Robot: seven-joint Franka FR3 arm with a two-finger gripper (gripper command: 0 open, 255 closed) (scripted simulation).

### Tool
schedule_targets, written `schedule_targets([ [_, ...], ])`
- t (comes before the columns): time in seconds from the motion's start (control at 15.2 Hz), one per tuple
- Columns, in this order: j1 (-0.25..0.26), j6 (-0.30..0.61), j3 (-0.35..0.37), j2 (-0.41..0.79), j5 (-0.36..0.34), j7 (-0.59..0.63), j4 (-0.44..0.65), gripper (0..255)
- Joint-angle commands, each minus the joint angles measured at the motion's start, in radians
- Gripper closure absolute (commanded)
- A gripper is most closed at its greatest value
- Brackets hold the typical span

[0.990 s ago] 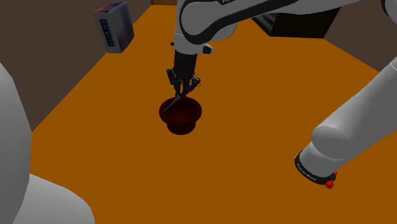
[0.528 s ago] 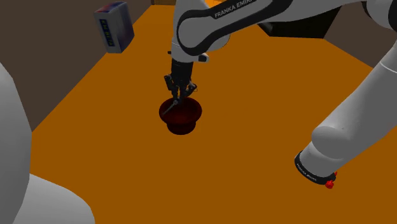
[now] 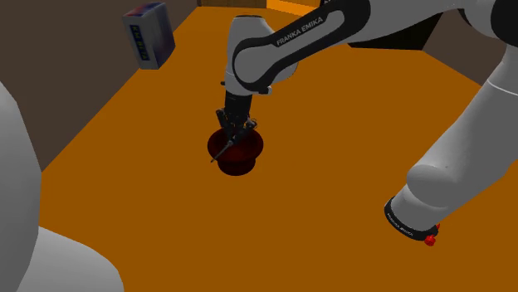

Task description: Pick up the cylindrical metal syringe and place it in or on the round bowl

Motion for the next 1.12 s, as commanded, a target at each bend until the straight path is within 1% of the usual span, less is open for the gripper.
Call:
schedule_targets([
  [0.0, 0.002, 0.012, 0.0, 0.008, -0.005, 0.002, -0.004, 255],
  [0.4, 0.002, 0.012, 0.0, 0.009, -0.005, 0.002, -0.004, 255],
  [0.46, 0.002, 0.012, 0.0, 0.009, -0.005, 0.002, -0.004, 0],
  [0.79, 0.002, 0.012, 0.0, 0.009, -0.005, 0.002, -0.004, 0],
  [1.06, -0.022, -0.116, -0.01, -0.071, 0.039, -0.031, 0.053, 0],
])
